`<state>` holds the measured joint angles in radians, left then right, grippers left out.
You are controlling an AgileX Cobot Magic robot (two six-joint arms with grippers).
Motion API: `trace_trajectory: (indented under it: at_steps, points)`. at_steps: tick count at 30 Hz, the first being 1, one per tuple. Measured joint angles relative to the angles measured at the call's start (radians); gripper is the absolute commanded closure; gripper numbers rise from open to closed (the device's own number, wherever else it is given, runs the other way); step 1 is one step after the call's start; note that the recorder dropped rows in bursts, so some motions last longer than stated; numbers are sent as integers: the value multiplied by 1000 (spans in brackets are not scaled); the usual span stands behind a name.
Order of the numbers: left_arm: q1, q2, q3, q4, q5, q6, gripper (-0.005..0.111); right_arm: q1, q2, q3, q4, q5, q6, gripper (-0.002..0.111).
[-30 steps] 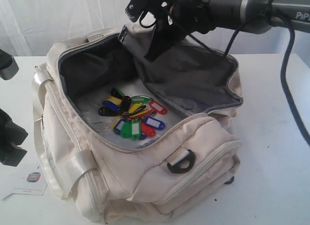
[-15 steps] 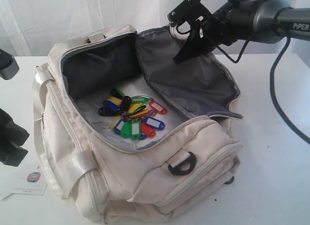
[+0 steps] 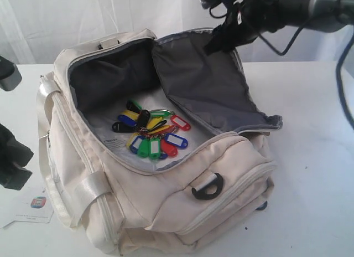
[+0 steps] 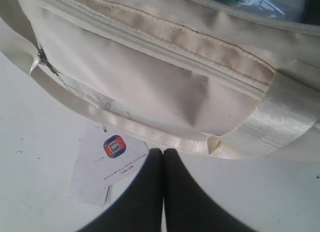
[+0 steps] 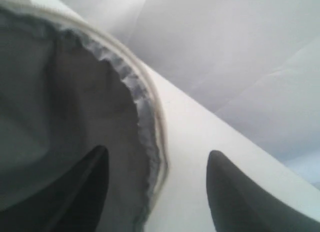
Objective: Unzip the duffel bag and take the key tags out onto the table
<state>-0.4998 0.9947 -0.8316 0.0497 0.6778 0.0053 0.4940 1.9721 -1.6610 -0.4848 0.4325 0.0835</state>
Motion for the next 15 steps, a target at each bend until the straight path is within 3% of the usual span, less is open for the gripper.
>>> trace_trajectory:
  at_steps: [5,8,11,12,15]
  points:
    - [0,0,0,0,0,9,106,2,-160,0,2,103,33,55]
    - [0,0,0,0,-2,13,106,4,-254,0,34,221,62,62]
    - [0,0,0,0,-9,15,106,4,-336,0,98,340,63,91]
    - [0,0,0,0,-15,15,106,4,-362,0,124,370,44,107]
    - [0,0,0,0,-32,15,106,4,-452,13,339,445,-137,108]
